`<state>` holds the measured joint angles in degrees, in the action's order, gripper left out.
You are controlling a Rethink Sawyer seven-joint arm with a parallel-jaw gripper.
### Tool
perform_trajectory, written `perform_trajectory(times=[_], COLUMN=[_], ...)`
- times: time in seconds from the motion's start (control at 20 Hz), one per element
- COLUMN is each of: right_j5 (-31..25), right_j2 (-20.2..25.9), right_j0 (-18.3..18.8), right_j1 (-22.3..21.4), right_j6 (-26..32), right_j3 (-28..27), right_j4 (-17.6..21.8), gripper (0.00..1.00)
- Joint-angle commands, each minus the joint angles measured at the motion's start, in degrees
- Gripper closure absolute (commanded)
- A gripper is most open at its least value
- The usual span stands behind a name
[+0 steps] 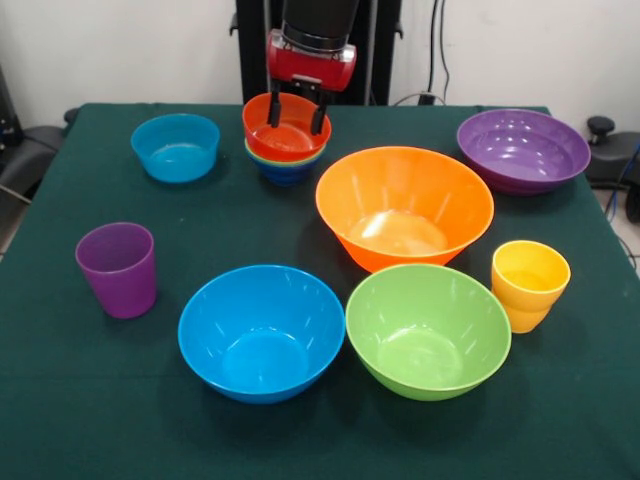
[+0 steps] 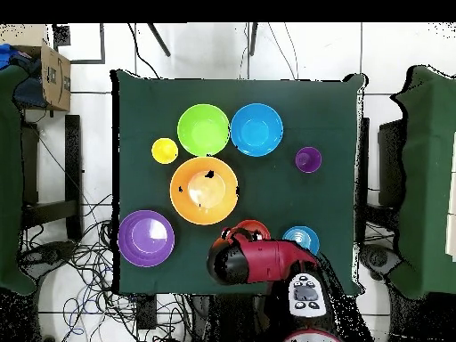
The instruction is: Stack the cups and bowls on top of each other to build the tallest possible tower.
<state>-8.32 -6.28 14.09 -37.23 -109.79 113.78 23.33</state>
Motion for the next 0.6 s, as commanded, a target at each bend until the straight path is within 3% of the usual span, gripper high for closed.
perform_trajectory(times=[0.05, 0.6], right_j5=[-0.4, 1.55], right_j2=[4.87, 4.85], right_j0=[0.65, 1.27], right_j1=[3.79, 5.63], right_j6=[-2.21, -1.79], right_j3=[-0.75, -2.18], right_j4=[2.56, 3.75], gripper=[0.0, 0.0])
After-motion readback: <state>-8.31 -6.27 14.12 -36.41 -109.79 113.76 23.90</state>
